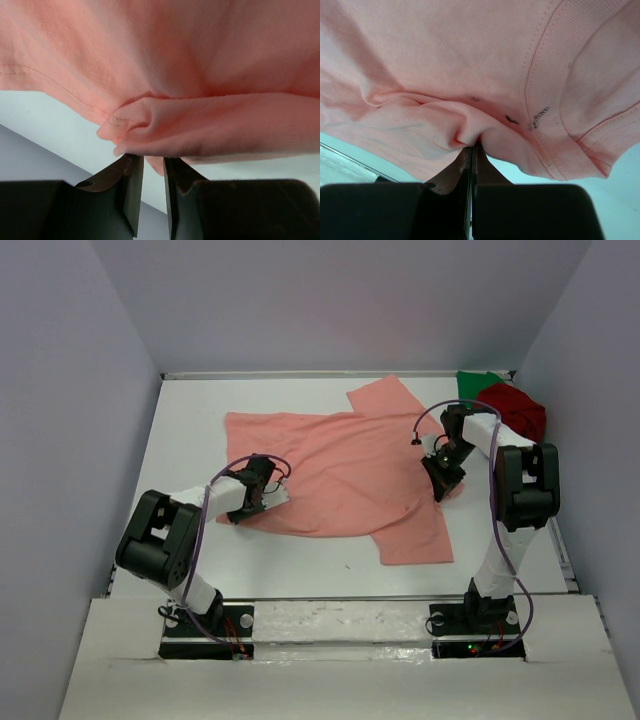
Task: Fold and stack the t-shirts
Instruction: Flatten out the tshirt
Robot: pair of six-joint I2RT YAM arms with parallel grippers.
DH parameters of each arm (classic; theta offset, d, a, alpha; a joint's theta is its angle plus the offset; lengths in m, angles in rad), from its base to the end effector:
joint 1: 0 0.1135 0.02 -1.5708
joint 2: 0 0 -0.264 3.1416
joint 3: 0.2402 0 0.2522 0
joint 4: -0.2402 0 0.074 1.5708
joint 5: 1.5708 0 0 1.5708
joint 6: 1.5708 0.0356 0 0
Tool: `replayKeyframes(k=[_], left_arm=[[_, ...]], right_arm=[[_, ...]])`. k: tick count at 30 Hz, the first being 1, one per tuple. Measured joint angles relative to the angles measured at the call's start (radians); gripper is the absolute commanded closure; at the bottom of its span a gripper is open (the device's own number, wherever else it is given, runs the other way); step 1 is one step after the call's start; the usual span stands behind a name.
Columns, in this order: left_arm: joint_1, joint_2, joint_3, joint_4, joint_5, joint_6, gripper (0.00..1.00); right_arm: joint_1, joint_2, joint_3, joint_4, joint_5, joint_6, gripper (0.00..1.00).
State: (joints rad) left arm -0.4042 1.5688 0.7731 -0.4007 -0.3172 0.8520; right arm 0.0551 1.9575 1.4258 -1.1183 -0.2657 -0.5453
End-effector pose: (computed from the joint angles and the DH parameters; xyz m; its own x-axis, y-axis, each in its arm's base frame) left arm 0.2555 -0.0972 0.1441 -0.3612 0.9322 -0.0223 0.8210 0.3293 0.4664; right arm 0.3515 0.0287 0.1775 -0.8342 -0.5472 -0.0681 -0.5440 0.7962 0.2648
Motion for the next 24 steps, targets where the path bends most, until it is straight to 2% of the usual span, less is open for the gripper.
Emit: replayKeyframes(k=[3,7,8,16,24], left_arm=[[0.0,0.004,0.002,0.0,-0.004,0.0,0.71],[0.0,0.007,0.002,-0.001,0.002,-0.001,0.91],[0.0,0.009,0.002,-0.001,0.002,-0.003,1.0],[0.003,0.01,0.025,-0.04,0.031,-0.017,1.0],[0.007,-0.056,0.137,-0.161,0.06,-0.046,1.0]], right_arm=[[0.0,0.0,0.0,0.0,0.0,0.0,1.0],[0.0,0.0,0.0,0.0,0.0,0.0,1.0],[0.0,0.0,0.0,0.0,0.0,0.0,1.0],[0.0,0.0,0.0,0.0,0.0,0.0,1.0],[0.0,0.0,0.015,-0.005,0.0,0.0,1.0]])
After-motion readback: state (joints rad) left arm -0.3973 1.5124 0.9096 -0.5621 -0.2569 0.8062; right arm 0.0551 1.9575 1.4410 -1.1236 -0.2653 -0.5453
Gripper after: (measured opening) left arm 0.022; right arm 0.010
